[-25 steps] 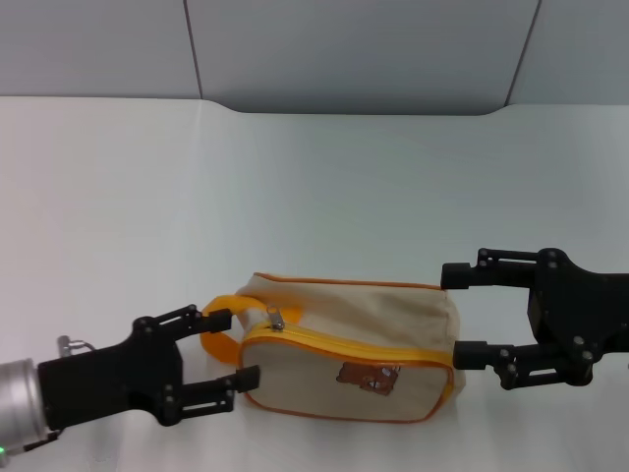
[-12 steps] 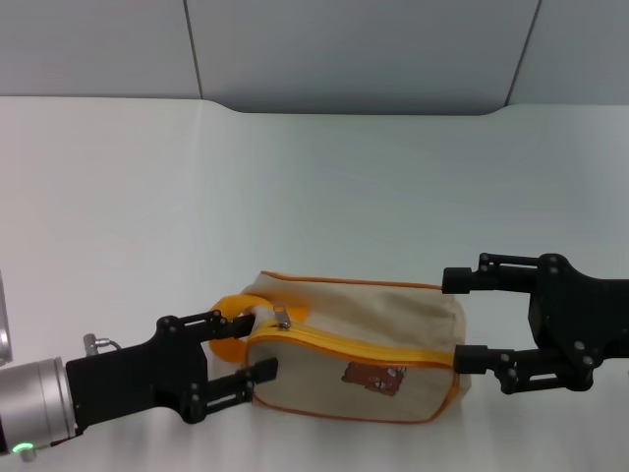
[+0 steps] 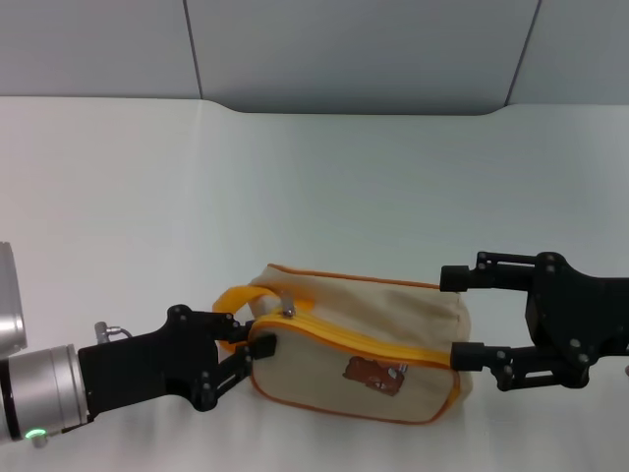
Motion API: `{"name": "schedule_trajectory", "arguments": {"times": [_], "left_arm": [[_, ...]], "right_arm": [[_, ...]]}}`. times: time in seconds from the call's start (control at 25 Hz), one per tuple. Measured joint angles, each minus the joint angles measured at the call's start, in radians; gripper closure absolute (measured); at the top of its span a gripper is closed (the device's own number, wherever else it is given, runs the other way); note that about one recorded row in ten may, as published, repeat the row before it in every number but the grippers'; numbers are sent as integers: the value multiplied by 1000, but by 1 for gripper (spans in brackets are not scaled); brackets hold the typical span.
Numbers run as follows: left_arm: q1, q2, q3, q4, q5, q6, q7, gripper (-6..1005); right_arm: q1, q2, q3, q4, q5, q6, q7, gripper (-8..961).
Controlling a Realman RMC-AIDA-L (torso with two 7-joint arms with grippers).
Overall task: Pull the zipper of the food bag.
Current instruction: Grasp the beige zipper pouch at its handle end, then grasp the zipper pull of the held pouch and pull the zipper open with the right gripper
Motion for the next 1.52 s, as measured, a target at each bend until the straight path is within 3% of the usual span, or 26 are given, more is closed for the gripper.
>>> {"name": "schedule_trajectory", "arguments": {"times": [0.12, 0.28, 0.32, 0.36, 0.48, 0.56, 0.8, 0.88, 1.12, 1.2, 1.52], "left_arm": [[-6, 0, 0, 0, 0, 0, 0, 817], [-17, 2, -6, 0, 0, 10, 0, 892], [-17, 2, -6, 0, 0, 10, 0, 910], [-22, 3, -8, 0, 0, 16, 0, 929], [-44, 12, -8, 9, 0, 45, -9, 929], [-50, 17, -10, 12, 0, 56, -12, 929], [-91, 50, -14, 15, -4, 99, -53, 928], [-99, 52, -17, 15, -4, 102, -55, 929], [-109, 52, -23, 16, -4, 106, -65, 934], [-112, 49, -23, 16, -4, 106, -68, 935], [-117, 45, -23, 16, -4, 110, -69, 937]], "right_arm": [[-1, 0, 5, 0, 6, 0, 0, 274], [-1, 11, 51, -4, 8, 0, -1, 286], [-1, 35, 118, -16, 9, 12, -23, 289], [-1, 35, 118, -16, 9, 12, -23, 291], [2, 87, 247, -27, 9, 47, -158, 300], [6, 93, 254, -27, 9, 54, -189, 306], [49, 97, 233, -7, 4, 154, -362, 323], [51, 99, 233, 16, 6, 175, -464, 329], [73, 100, 196, 116, 4, 244, -691, 564], [79, 102, 139, 128, 7, 282, -734, 576], [118, 103, 118, 189, 7, 324, -812, 599]]}}
